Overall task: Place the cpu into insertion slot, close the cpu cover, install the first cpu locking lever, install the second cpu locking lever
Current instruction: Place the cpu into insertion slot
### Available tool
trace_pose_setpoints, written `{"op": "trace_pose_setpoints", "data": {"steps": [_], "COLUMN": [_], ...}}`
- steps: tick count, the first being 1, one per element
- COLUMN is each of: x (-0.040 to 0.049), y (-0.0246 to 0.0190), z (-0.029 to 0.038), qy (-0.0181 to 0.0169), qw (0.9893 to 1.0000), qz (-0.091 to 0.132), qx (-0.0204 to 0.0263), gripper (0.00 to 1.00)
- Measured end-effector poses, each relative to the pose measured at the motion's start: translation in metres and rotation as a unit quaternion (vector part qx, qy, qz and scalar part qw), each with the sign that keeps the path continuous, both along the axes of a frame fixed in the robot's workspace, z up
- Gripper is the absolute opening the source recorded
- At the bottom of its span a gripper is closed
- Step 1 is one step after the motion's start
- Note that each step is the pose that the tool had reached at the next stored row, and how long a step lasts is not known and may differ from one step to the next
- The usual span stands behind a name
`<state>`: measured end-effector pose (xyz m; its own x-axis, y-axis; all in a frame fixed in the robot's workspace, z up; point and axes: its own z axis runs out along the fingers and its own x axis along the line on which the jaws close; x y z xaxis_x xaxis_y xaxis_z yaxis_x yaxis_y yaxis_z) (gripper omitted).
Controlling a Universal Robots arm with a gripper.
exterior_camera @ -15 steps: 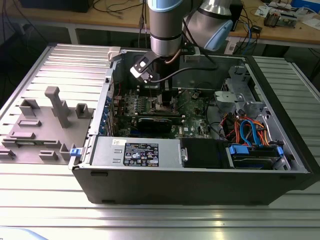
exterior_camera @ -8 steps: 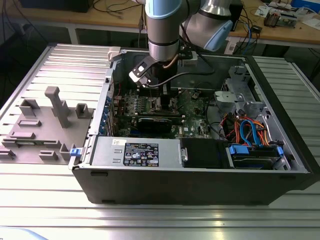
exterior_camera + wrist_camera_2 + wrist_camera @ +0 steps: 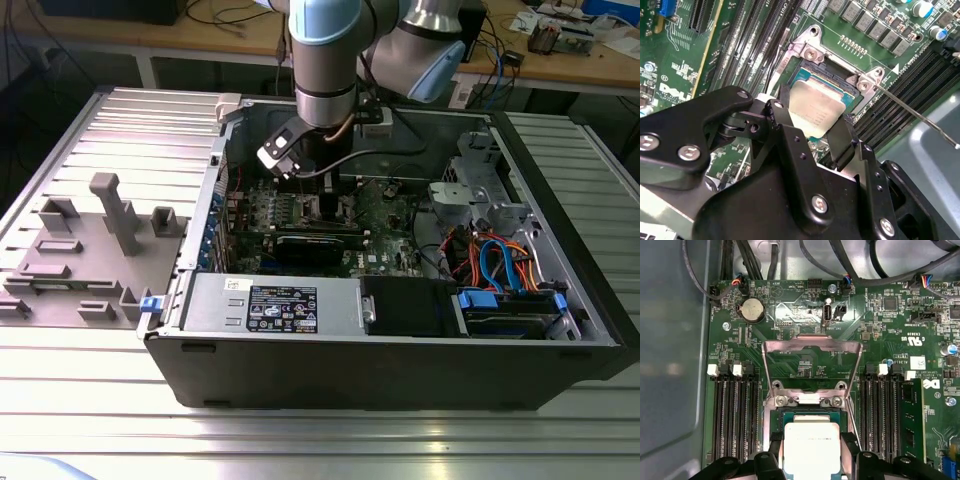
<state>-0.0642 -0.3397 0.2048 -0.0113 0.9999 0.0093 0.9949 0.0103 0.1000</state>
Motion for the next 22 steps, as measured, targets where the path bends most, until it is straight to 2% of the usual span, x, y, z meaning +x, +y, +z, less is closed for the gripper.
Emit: {"op": "trace_pose_setpoints", "data": {"steps": [9,22], "x": [0.0000,0.0000], "y": [0.0013,0.0025], "z": [-0.0063,-0.0063], "qy": [0.0002,0.0000], "qw": [1.0000,1.0000], "qz": [-0.003,-0.009], "qx": [-0.0001,-0.0004], "gripper": [0.54,0.54]}}
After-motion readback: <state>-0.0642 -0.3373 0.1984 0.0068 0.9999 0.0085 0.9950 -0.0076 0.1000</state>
